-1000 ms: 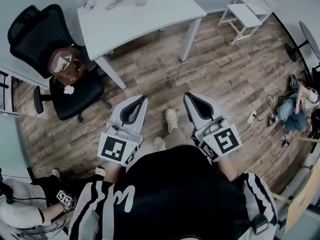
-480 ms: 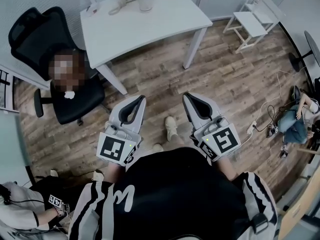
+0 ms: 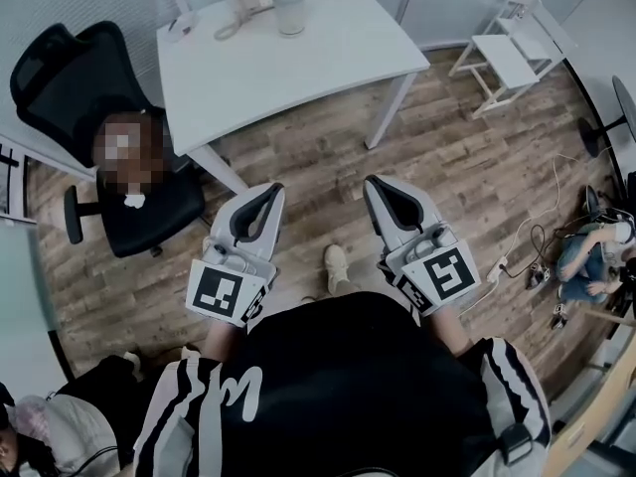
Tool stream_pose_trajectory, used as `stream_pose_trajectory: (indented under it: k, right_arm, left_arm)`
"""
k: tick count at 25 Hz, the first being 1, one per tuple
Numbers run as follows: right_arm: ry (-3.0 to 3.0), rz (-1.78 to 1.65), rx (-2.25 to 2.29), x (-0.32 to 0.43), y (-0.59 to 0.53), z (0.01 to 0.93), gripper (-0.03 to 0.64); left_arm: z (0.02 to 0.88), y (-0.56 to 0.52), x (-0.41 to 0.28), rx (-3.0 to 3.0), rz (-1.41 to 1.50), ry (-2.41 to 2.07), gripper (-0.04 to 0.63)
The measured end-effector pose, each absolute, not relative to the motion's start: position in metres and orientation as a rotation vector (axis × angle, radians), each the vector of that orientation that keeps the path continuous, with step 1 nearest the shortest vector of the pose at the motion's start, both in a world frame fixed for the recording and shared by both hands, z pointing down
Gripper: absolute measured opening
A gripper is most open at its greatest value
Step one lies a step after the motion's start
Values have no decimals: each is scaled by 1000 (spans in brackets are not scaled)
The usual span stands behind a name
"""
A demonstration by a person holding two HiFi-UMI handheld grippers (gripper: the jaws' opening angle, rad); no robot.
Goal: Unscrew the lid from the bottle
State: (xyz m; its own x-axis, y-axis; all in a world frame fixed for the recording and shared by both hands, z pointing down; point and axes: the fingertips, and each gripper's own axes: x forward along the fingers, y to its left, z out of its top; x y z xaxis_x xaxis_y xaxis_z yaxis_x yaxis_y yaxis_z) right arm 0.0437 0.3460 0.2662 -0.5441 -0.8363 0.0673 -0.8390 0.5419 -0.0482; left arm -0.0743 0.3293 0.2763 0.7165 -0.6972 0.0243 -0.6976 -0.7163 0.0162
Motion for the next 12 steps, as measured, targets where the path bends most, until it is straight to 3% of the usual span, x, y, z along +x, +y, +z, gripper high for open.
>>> stream_pose_trajectory:
  k: [12]
  right_arm:
    - [-2770,84,1409,66,273,257,2]
  left_arm:
    - [271,257,-46,2861,14,-1229,0]
